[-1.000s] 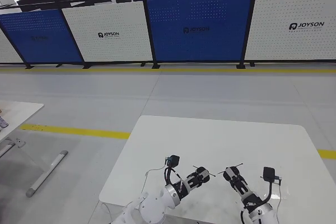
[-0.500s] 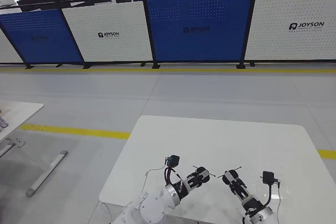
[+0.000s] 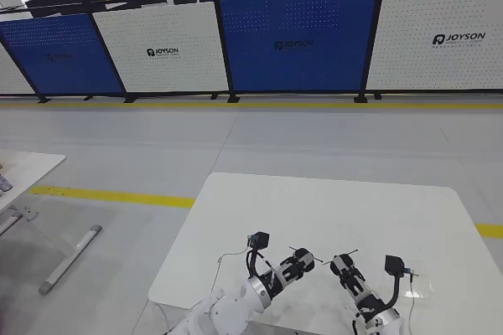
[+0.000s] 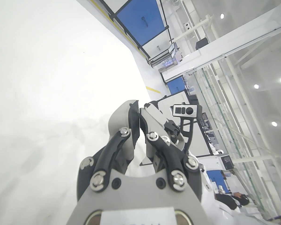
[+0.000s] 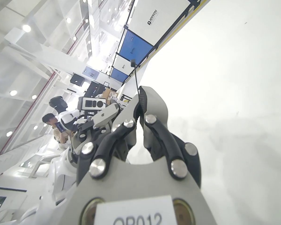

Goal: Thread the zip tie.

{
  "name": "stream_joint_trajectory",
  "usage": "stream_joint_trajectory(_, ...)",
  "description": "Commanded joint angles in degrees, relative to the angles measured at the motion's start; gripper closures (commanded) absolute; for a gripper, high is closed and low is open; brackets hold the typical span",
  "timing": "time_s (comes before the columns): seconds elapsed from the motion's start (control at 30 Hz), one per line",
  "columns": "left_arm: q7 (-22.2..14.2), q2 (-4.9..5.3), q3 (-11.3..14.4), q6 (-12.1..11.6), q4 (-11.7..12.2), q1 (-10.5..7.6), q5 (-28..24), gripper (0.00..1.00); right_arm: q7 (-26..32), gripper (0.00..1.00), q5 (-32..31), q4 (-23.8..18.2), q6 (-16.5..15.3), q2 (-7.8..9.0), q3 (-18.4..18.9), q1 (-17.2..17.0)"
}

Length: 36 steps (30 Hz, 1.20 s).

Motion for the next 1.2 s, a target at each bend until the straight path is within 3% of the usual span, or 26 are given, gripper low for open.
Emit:
stream_joint_trajectory(0.0,1.94,-0.04,0.56,-0.47,0.15,0.31,2.02,1.00,-0.34,1.00,0.58,-0.18,-0.65,-0.10,0.12,-0.10)
stream_joint_trajectory(0.3,1.94,-0.04,0.56,-0.47,0.15,0.31,2.02,1.00,-0.56,1.00,0.89,-0.24,-0.96,-0.12,0.34,-0.29)
stream_joint_trajectory(0.57,5.52,-0.23,0.50,1.86,0.68,-0.23,2.86,1.00,-0.56,1.00,0.89,-0.24,-0.96,-0.12,0.34,-0.29)
stream_joint_trajectory(0.77,5.52,-0.23,0.50,1.86,0.68,-0.23,2.86,1.00,-0.64,1.00,1.02,-0.19,-0.95,-0.15,0.35,-0.28)
stream_joint_trajectory(0.93,5.52,-0.23,0.50,1.86,0.68,-0.23,2.86,1.00,-4.81,1.00,2.04,1.02,-1.48,-0.75,0.14,-0.11)
stream_joint_trajectory(1.17,5.52,-0.23,0.50,1.86,0.68,-0.23,2.86,1.00,-6.00,1.00,4.16,2.64,-2.66,-1.38,-1.03,0.92)
